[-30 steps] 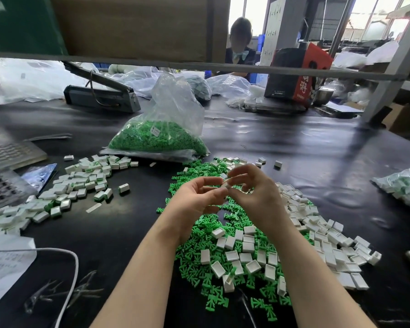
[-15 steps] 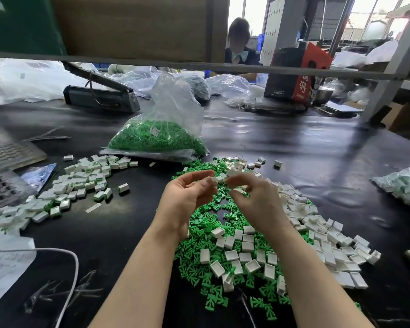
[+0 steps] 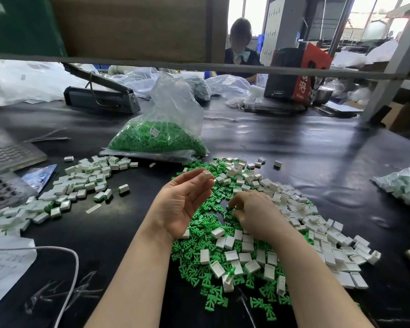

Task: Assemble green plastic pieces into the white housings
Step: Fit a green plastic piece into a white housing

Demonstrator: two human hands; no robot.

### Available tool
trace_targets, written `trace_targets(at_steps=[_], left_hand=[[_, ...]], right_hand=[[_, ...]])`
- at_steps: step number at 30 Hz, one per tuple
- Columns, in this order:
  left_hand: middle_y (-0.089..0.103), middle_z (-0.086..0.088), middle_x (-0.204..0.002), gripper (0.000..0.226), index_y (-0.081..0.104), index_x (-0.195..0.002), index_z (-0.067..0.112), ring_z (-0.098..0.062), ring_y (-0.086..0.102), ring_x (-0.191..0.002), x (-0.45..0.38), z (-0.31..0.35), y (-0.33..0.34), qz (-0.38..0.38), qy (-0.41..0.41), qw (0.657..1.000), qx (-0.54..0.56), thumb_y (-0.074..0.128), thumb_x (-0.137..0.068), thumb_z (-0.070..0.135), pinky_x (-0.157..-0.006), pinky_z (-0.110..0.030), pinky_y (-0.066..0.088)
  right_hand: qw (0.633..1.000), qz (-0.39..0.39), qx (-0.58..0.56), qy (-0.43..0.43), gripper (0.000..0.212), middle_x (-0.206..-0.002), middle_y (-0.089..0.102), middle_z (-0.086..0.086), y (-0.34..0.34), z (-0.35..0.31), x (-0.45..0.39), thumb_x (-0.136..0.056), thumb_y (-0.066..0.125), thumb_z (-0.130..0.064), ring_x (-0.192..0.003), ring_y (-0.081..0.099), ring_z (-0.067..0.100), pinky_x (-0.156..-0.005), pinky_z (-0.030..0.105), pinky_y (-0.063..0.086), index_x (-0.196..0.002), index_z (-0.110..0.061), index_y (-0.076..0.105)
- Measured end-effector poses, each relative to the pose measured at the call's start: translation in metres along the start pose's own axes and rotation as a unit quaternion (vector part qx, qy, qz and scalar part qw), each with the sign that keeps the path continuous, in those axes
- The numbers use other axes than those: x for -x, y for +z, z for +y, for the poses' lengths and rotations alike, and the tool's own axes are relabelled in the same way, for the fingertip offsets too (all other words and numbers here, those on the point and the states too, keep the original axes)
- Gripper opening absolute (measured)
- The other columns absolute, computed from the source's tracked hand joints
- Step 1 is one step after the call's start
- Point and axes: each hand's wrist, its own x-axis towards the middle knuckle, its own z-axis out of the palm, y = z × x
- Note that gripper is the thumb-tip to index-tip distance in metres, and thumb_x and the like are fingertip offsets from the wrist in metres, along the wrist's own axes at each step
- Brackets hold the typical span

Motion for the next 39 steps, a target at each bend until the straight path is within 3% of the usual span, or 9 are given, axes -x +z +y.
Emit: trace_targets(at_steps=[4, 10, 15, 17, 21, 26, 31, 37, 39], left_hand=[[0.075, -0.012, -0.081, 0.022, 0.067, -0.088, 0.007, -0.017, 0.074, -0.072, 0.000, 0.001, -0.001, 0.020, -0.003, 1.000, 0.017, 0.068, -0.067, -0.001, -0.065, -0.023, 0.060], [0.073, -0.008, -0.082, 0.042, 0.069, -0.101, 0.008, -0.017, 0.072, -0.070, 0.000, 0.002, -0.002, 0.029, -0.018, 0.999, -0.004, 0.068, -0.062, -0.008, -0.062, -0.021, 0.059], [0.073, -0.008, -0.080, 0.034, 0.071, -0.091, 0.007, -0.016, 0.072, -0.069, -0.001, -0.001, -0.002, 0.048, 0.007, 0.999, -0.012, 0.070, -0.060, -0.006, -0.065, -0.022, 0.060], [0.073, -0.009, -0.081, 0.033, 0.071, -0.090, 0.008, -0.017, 0.072, -0.070, -0.001, -0.001, -0.002, 0.047, 0.014, 0.999, -0.012, 0.071, -0.059, -0.004, -0.066, -0.022, 0.060], [0.075, -0.009, -0.086, 0.035, 0.070, -0.096, 0.011, -0.016, 0.073, -0.073, -0.001, -0.002, -0.001, 0.041, 0.011, 0.999, -0.030, 0.074, -0.062, 0.003, -0.062, -0.022, 0.059], [0.075, -0.013, -0.092, 0.041, 0.068, -0.100, 0.009, -0.018, 0.074, -0.077, -0.001, -0.002, 0.001, 0.027, 0.025, 0.998, -0.048, 0.076, -0.060, 0.005, -0.062, -0.021, 0.058], [0.075, -0.016, -0.093, 0.050, 0.069, -0.095, 0.007, -0.021, 0.074, -0.081, 0.000, -0.004, 0.005, 0.004, 0.046, 0.997, -0.066, 0.081, -0.047, 0.010, -0.066, -0.023, 0.059], [0.074, -0.018, -0.093, 0.040, 0.060, -0.100, 0.004, -0.022, 0.074, -0.080, 0.002, -0.004, 0.007, -0.010, 0.048, 0.996, -0.073, 0.073, -0.062, 0.004, -0.065, -0.024, 0.059], [0.074, -0.019, -0.092, 0.039, 0.057, -0.099, 0.004, -0.022, 0.074, -0.078, 0.003, -0.004, 0.007, -0.012, 0.045, 0.996, -0.072, 0.072, -0.063, 0.003, -0.063, -0.023, 0.059]], right_hand=[[1.000, -0.016, -0.015, 0.000, 0.022, -0.112, 0.061, -0.005, -0.002, 0.003, 0.001, -0.093, 0.061, -0.019, -0.110, 0.050, 0.015, -0.104, 0.034, 0.041, -0.113, -0.026, 0.064], [1.000, 0.021, -0.020, -0.001, 0.016, -0.099, 0.057, -0.009, -0.003, 0.003, 0.002, -0.093, 0.061, -0.015, -0.097, 0.050, 0.010, -0.098, 0.029, 0.045, -0.107, -0.024, 0.063], [0.998, 0.037, -0.057, 0.004, 0.014, -0.099, 0.063, -0.005, -0.004, 0.001, 0.004, -0.094, 0.060, -0.013, -0.094, 0.056, 0.012, -0.092, 0.031, 0.049, -0.103, -0.021, 0.067], [0.991, 0.071, -0.114, 0.005, 0.013, -0.098, 0.067, -0.005, -0.005, -0.001, 0.004, -0.094, 0.061, -0.013, -0.083, 0.058, 0.009, -0.081, 0.027, 0.051, -0.099, -0.022, 0.069], [0.933, 0.149, -0.327, -0.012, 0.013, -0.087, 0.069, -0.008, -0.013, -0.008, 0.006, -0.091, 0.067, -0.013, -0.063, 0.063, 0.003, -0.053, 0.014, 0.045, -0.091, -0.025, 0.072], [0.827, 0.141, -0.544, -0.024, 0.010, -0.083, 0.074, 0.000, -0.022, -0.021, 0.010, -0.089, 0.068, -0.009, -0.069, 0.066, 0.001, -0.056, 0.011, 0.047, -0.093, -0.018, 0.072], [0.770, 0.108, -0.628, -0.014, 0.013, -0.083, 0.074, 0.005, -0.025, -0.024, 0.013, -0.089, 0.067, -0.010, -0.065, 0.061, 0.004, -0.059, 0.018, 0.045, -0.085, -0.019, 0.075], [0.745, 0.088, -0.661, -0.016, 0.004, -0.078, 0.072, 0.003, -0.026, -0.026, 0.013, -0.078, 0.073, -0.017, -0.064, 0.061, 0.005, -0.062, 0.023, 0.043, -0.081, -0.020, 0.075], [0.725, 0.082, -0.683, -0.016, 0.013, -0.078, 0.070, 0.004, -0.026, -0.025, 0.013, -0.074, 0.073, -0.020, -0.064, 0.058, 0.008, -0.062, 0.024, 0.042, -0.086, -0.018, 0.072]])
